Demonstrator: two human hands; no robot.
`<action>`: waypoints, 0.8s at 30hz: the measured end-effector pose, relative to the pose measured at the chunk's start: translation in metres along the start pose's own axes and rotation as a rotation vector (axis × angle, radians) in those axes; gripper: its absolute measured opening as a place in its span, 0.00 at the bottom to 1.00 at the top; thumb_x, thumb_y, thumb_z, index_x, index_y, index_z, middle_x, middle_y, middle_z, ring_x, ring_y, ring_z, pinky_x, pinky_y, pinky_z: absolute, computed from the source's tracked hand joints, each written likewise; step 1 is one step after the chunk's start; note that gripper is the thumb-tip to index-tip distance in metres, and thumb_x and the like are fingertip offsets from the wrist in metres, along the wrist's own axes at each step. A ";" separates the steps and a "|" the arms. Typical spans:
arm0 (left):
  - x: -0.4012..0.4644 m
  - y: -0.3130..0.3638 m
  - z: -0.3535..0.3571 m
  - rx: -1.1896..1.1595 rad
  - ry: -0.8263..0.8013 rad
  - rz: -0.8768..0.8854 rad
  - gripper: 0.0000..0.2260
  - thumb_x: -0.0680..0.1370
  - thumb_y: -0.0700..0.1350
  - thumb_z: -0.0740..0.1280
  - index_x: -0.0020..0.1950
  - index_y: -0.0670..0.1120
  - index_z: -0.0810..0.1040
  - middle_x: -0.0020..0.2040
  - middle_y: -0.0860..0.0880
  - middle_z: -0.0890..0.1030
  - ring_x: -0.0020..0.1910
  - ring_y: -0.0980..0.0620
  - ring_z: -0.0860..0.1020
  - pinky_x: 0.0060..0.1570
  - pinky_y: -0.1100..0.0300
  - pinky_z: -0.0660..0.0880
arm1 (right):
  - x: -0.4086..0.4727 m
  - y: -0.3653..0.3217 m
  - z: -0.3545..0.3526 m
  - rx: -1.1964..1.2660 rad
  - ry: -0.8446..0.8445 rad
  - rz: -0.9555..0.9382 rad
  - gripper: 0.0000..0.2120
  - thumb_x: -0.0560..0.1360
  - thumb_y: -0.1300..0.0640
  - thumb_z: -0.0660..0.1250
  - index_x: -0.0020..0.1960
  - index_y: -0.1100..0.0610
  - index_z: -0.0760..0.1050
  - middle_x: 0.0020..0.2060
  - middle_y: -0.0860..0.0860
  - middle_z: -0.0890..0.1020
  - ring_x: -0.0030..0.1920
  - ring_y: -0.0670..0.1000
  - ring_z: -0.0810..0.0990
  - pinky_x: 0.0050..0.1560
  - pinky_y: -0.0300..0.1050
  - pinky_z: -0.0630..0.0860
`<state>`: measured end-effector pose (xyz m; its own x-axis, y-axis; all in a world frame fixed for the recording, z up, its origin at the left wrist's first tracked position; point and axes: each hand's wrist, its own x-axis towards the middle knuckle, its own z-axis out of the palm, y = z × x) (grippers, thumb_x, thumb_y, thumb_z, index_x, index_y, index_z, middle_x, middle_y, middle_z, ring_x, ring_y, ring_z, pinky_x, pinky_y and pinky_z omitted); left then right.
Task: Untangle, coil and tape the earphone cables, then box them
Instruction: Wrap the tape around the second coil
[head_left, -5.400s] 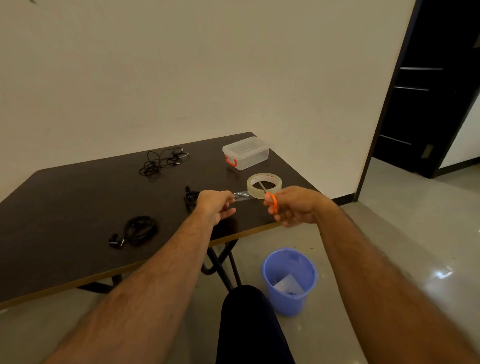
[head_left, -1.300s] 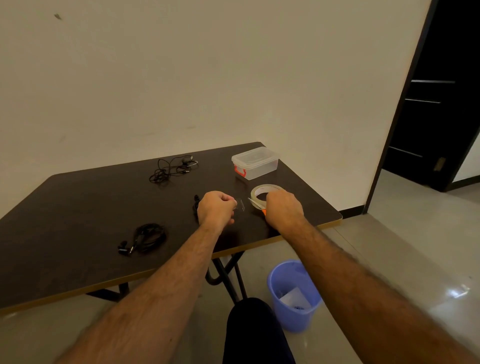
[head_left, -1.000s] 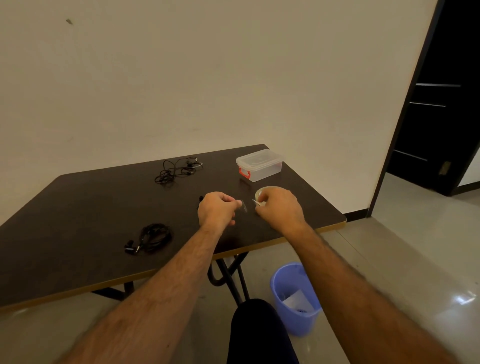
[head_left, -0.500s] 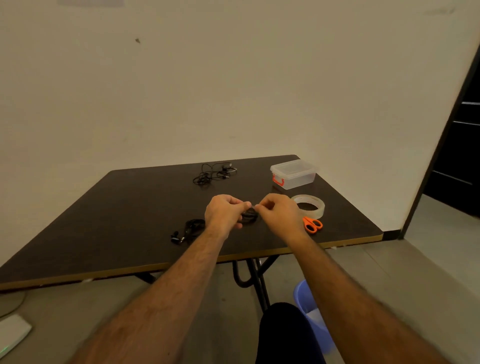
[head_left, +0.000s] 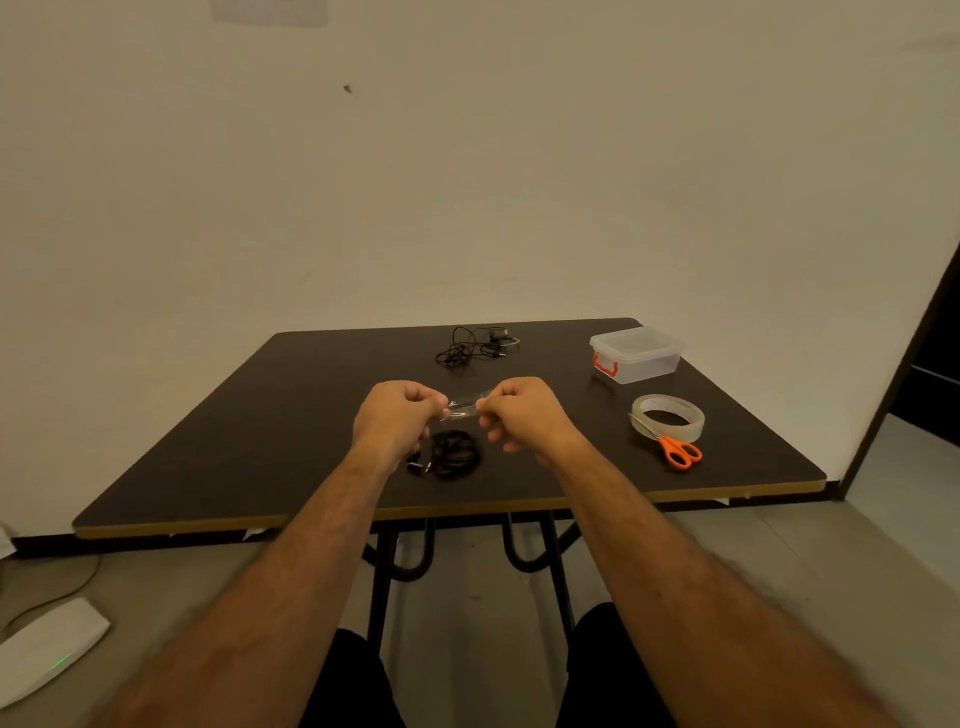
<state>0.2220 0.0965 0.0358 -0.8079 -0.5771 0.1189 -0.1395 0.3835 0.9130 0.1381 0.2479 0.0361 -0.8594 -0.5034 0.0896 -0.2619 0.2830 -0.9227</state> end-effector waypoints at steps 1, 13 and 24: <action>0.001 -0.003 0.000 -0.016 0.016 0.005 0.03 0.78 0.46 0.69 0.47 0.50 0.83 0.44 0.47 0.84 0.36 0.54 0.76 0.34 0.60 0.74 | 0.001 0.002 0.004 0.009 0.012 -0.007 0.07 0.78 0.56 0.67 0.43 0.56 0.79 0.38 0.52 0.84 0.34 0.47 0.80 0.33 0.40 0.76; 0.004 -0.032 0.006 0.563 -0.039 0.236 0.10 0.79 0.48 0.69 0.61 0.52 0.81 0.55 0.53 0.82 0.52 0.56 0.78 0.51 0.58 0.76 | 0.005 0.059 0.005 0.233 0.299 0.051 0.06 0.80 0.56 0.64 0.49 0.56 0.77 0.41 0.53 0.82 0.37 0.47 0.80 0.36 0.40 0.78; 0.017 -0.044 0.013 1.139 -0.323 0.383 0.23 0.78 0.55 0.68 0.73 0.57 0.70 0.62 0.49 0.69 0.57 0.51 0.71 0.55 0.55 0.73 | 0.005 0.083 0.011 0.198 0.312 0.066 0.07 0.80 0.55 0.64 0.48 0.56 0.78 0.40 0.53 0.83 0.36 0.47 0.80 0.38 0.39 0.79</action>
<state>0.2071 0.0793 -0.0079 -0.9875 -0.1483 0.0536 -0.1503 0.9879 -0.0368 0.1170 0.2600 -0.0447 -0.9720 -0.2078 0.1093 -0.1379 0.1283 -0.9821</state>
